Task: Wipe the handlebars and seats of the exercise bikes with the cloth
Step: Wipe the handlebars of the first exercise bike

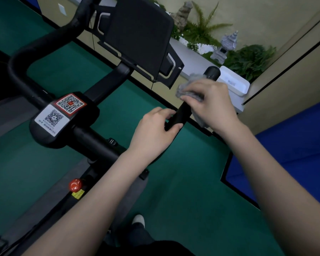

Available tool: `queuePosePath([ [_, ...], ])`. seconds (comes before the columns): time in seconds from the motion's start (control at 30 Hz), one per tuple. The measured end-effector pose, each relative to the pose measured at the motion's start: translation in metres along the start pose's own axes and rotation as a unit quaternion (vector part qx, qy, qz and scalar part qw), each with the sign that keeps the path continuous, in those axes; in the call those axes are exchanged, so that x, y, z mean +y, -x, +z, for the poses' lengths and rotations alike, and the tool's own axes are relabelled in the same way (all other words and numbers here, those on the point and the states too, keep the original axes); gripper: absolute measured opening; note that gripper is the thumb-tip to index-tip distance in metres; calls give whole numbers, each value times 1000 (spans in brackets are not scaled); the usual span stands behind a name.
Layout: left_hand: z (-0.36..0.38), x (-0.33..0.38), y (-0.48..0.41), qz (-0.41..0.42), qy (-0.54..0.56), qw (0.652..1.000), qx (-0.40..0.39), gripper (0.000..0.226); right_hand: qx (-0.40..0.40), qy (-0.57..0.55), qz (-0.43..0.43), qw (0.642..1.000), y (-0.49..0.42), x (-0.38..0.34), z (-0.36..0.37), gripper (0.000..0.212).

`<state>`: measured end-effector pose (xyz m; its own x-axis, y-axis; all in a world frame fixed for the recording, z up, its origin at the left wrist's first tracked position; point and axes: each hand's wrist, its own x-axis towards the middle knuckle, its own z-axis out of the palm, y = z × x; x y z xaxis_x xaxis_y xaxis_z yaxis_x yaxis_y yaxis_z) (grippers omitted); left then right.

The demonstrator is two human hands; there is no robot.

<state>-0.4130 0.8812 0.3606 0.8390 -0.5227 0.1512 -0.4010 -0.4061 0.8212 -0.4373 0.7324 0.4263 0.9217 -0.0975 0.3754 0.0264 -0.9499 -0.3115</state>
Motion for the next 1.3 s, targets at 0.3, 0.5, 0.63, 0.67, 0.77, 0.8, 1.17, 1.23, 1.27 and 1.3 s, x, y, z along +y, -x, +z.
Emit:
queuePosePath([
  [0.3, 0, -2, -1, -6, 10, 1000, -5, 32, -118, 77, -22, 990, -19, 0, -8, 19],
  [0.5, -1, 0, -1, -11, 6, 1000, -8, 34, -101, 118, -48, 987, -14, 3, 0, 13],
  [0.63, -1, 1, -1, -16, 4, 1000, -12, 34, 20, 114, -25, 993, -15, 13, -9, 16],
  [0.67, -1, 1, -2, -16, 5, 1000, -10, 35, 24, 107, -23, 994, -11, 14, -6, 17],
  [0.77, -1, 4, -6, -12, 2, 1000, -8, 39, 19, 73, -43, 996, 5, 14, 5, 17],
  [0.8, 0, 5, -8, -9, -1, 1000, -10, 40, 30, 60, -44, 997, 9, 16, 7, 17],
  [1.17, 10, 7, -15, 7, 5, 1000, -8, 40, 350, -92, 98, 927, 27, 13, 47, 18],
  [1.23, 11, 7, -15, 9, 9, 1000, -4, 40, 396, -120, 128, 901, 18, 14, 46, 17],
  [1.27, 11, 6, -15, 10, 10, 1000, -2, 39, 411, -129, 139, 892, 12, 15, 44, 16],
  [1.3, 12, 6, -15, 11, 11, 1000, 0, 39, 422, -136, 146, 884, 8, 16, 43, 16],
])
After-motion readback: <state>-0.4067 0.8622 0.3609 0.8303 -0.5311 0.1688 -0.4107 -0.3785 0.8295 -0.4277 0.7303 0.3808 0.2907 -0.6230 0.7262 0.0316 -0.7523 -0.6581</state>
